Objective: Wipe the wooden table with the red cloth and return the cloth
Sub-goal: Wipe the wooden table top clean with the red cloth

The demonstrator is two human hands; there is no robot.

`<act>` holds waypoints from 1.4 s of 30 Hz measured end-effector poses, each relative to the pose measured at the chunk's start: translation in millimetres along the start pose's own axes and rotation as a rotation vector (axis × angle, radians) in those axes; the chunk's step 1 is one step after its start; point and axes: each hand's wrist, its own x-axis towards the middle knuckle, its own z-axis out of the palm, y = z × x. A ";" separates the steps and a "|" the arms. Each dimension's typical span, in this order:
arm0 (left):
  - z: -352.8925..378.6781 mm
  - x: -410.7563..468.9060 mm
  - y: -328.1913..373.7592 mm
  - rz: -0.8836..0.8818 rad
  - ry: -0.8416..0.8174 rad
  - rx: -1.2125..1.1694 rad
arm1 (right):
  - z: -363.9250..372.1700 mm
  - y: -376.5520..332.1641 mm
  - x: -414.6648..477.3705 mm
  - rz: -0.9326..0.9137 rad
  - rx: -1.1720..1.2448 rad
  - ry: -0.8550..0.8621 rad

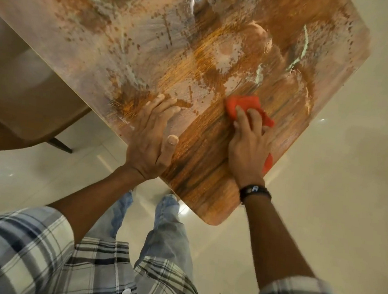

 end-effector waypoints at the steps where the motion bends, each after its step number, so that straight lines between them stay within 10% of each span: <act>1: 0.4 -0.4 -0.1 -0.005 -0.009 -0.001 | -0.9 1.0 16.4 0.038 0.012 0.018; 10: 0.0 -0.6 -1.3 0.023 0.081 -0.069 | 19.0 -71.9 -122.8 -0.231 -0.018 -0.025; 16: 1.3 -1.7 -2.2 0.055 0.016 -0.040 | -0.2 1.5 -196.1 -0.059 -0.065 -0.050; 21: 1.5 -2.0 -0.2 0.056 -0.050 0.026 | 9.2 -40.0 -143.0 0.043 0.021 0.010; 30: -20.2 3.1 -9.5 -0.014 0.112 -0.097 | 14.9 -47.1 -134.0 -0.397 -0.044 -0.001; 38: -23.1 17.4 -27.1 -0.008 0.027 0.171 | 0.8 8.8 0.1 0.031 0.065 0.033; 42: -23.3 17.2 -26.1 -0.015 0.035 0.128 | 12.7 -40.4 37.4 -0.097 0.002 0.034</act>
